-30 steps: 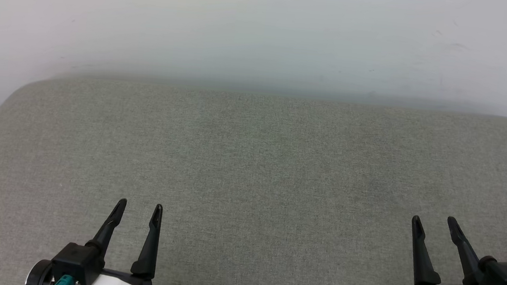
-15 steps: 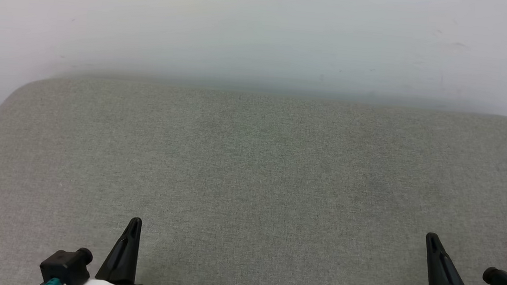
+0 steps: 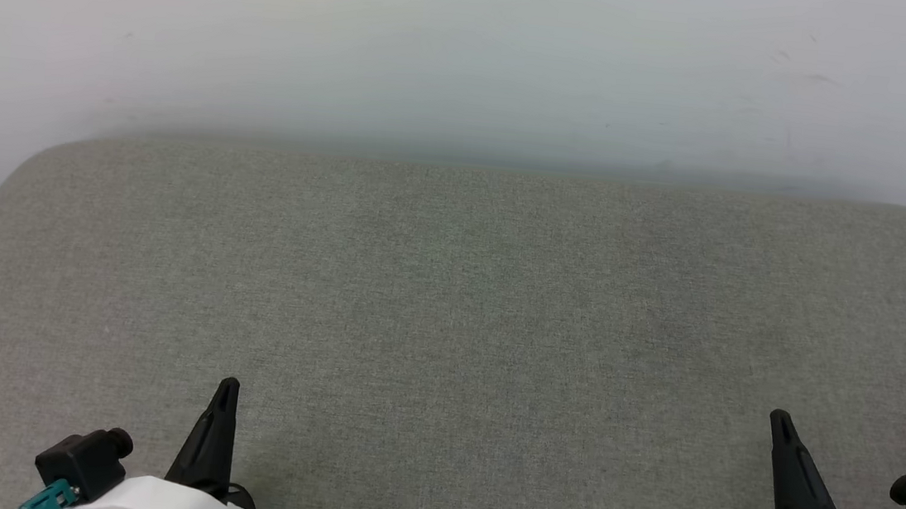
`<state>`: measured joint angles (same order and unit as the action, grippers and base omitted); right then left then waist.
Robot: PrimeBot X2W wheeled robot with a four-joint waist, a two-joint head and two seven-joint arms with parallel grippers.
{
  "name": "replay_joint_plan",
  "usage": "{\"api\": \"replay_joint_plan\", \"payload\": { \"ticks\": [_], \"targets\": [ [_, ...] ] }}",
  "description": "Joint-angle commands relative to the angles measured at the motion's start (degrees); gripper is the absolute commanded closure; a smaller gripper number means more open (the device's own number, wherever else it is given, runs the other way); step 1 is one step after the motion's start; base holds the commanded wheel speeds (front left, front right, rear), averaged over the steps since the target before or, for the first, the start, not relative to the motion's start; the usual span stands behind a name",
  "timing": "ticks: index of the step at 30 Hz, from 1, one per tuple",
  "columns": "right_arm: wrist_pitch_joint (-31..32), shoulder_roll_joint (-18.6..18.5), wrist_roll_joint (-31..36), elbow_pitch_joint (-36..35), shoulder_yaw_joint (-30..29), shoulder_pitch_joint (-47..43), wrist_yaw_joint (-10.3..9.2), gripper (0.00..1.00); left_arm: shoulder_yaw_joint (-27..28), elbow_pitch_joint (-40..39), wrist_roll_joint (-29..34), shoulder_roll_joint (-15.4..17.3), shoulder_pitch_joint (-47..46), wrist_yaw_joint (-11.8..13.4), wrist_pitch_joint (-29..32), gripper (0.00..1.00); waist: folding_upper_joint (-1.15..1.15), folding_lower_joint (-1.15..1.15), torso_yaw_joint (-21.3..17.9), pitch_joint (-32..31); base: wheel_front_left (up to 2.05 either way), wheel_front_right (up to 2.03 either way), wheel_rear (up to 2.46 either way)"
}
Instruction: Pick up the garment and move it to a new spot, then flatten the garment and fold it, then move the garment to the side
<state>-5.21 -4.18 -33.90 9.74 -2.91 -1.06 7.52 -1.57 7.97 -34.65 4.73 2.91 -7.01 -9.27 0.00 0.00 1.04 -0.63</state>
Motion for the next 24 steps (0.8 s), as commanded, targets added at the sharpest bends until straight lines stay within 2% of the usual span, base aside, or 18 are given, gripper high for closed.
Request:
{"api": "replay_joint_plan", "payload": {
  "ticks": [1,24],
  "targets": [
    [0.53,0.08,-2.93,-0.4,-0.29,1.93,-0.01,1.0,0.42,-0.3,-2.91,0.18,-1.8,-0.15,0.54,1.0,0.0,0.0,-0.02,0.02,0.0,0.0,0.0],
    [4.0,0.46,-20.04,0.98,-1.35,3.76,-0.02,1.0,2.19,1.5,-20.3,-0.01,-4.14,-0.3,4.73,1.0,0.0,0.0,-0.25,0.19,0.0,0.0,0.0]
  ]
}}
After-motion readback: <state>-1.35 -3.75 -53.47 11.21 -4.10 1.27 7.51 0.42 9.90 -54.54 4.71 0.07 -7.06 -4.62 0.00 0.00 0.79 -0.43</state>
